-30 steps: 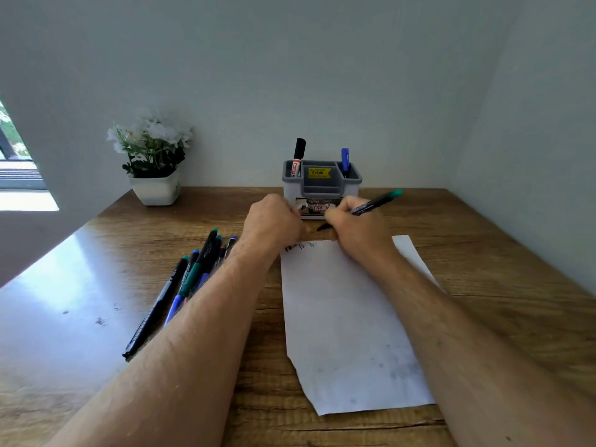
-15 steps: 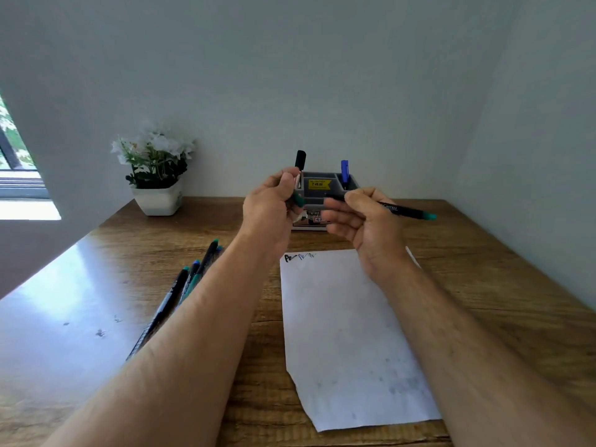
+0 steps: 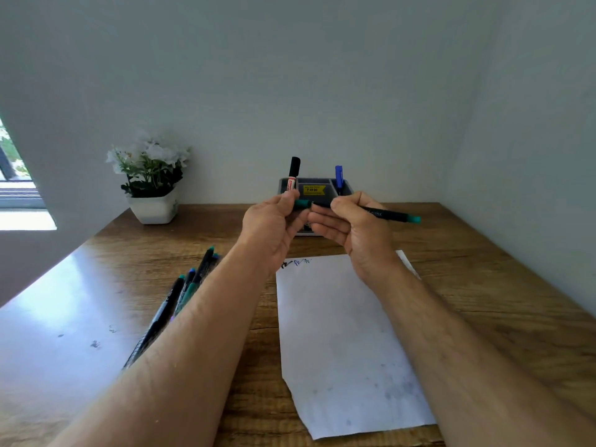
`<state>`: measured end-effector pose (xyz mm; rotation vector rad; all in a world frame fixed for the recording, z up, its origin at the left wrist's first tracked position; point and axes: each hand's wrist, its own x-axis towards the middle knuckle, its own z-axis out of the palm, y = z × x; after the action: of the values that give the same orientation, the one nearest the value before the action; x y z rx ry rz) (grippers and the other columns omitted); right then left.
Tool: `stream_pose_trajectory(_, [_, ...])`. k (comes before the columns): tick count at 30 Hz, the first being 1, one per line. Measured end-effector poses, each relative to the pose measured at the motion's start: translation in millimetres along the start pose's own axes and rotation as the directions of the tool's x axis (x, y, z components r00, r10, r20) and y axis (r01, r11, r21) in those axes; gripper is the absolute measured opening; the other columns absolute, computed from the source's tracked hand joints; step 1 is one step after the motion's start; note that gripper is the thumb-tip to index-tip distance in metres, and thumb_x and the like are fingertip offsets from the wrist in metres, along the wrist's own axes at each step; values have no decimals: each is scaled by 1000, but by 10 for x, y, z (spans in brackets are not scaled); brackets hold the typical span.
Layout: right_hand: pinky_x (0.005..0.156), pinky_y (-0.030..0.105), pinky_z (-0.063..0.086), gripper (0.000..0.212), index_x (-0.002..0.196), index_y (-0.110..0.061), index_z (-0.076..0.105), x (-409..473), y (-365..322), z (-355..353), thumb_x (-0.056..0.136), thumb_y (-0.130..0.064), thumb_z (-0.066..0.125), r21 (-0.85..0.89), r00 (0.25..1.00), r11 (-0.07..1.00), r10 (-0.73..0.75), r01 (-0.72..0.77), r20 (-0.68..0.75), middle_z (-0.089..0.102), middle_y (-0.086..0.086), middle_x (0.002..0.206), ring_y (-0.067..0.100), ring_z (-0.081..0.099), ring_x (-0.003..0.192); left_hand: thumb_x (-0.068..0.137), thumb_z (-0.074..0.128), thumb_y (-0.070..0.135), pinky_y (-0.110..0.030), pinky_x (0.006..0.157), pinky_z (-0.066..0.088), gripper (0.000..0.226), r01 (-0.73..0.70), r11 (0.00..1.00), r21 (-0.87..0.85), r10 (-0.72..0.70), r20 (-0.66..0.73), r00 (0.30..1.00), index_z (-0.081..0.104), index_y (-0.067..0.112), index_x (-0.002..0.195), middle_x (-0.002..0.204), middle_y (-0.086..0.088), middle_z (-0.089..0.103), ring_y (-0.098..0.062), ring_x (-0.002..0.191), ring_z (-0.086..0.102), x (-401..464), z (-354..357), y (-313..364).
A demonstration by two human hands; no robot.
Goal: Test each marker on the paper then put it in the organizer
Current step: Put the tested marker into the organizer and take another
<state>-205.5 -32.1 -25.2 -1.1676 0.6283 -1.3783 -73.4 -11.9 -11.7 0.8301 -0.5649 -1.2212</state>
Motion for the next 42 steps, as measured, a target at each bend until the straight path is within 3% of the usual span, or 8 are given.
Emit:
stream_pose_trajectory(11, [65, 36, 61, 5, 94, -11, 64, 5, -1, -27, 91, -7, 66, -148, 999, 989, -27, 23, -20, 75, 18, 90, 32, 75, 80, 98, 58, 10, -21, 63, 60, 24, 3, 999, 48, -4, 16, 1000, 65, -2, 116, 115, -21, 68, -22, 90, 70, -21, -6, 0])
stream_pose_trajectory(17, [53, 33, 56, 13, 93, -15, 66, 18, -11, -45, 85, -10, 74, -282, 994, 954, -106, 101, -2, 71, 6, 70, 22, 65, 56, 94, 64, 12, -23, 65, 60, 27, -26, 1000, 13, 27, -102, 994, 61, 0, 118, 109, -19, 70, -21, 86, 72, 25, -8, -16])
stream_pose_trajectory(20, [58, 33, 58, 9, 99, -10, 71, 15, 10, -29, 92, -10, 65, -183, 997, 980, -71, 74, 25, 74, 13, 80, 25, 70, 66, 89, 70, 14, -22, 60, 58, 35, -61, 998, -2, 60, -145, 988, 59, 0, 119, 109, -19, 70, -21, 82, 73, 53, -34, -27])
stream_pose_trajectory(24, [62, 34, 61, 40, 105, -2, 70, -3, 10, -11, 91, -28, 44, 11, 995, 1000, -1, 0, 96, 74, 25, 92, 31, 73, 76, 89, 72, 16, -22, 59, 57, 36, -87, 996, 3, 86, -158, 984, 60, 0, 119, 108, -19, 71, -18, 78, 72, 73, -51, -31])
stream_pose_trajectory(29, [56, 34, 60, 11, 100, -8, 61, 1, 9, -12, 98, -8, 51, -186, 994, 977, -94, 102, 51, 74, 18, 86, 29, 72, 71, 89, 71, 16, -22, 60, 57, 35, -121, 993, -4, 118, -179, 977, 59, 2, 118, 104, -17, 72, -17, 75, 72, 77, -44, -35])
stream_pose_trajectory(33, [58, 19, 55, 6, 95, -13, 70, -1, 48, -52, 88, -13, 70, -595, 954, 750, -279, 289, 112, 73, -1, 82, 6, 68, 69, 89, 70, 13, -25, 63, 59, 32, -176, 984, -18, 165, -265, 950, 59, 5, 117, 101, -14, 70, -17, 74, 72, 135, -94, 8])
stream_pose_trajectory(36, [67, 23, 59, 10, 94, -21, 65, -18, 124, -47, 87, -22, 71, -753, 915, 535, -328, 384, 234, 72, -9, 85, 4, 69, 79, 90, 70, 17, -25, 61, 58, 28, -203, 979, -1, 196, -249, 948, 61, 7, 115, 97, -12, 70, -14, 70, 71, 130, -109, 18])
stream_pose_trajectory(42, [51, 16, 50, 12, 86, -20, 54, -53, 147, -13, 93, -23, 63, -767, 896, 476, -331, 429, 296, 63, -7, 73, 8, 61, 65, 94, 65, 17, -25, 65, 59, 19, -217, 970, 112, 235, -193, 953, 59, 10, 110, 91, -8, 70, -12, 72, 72, 64, -64, -43])
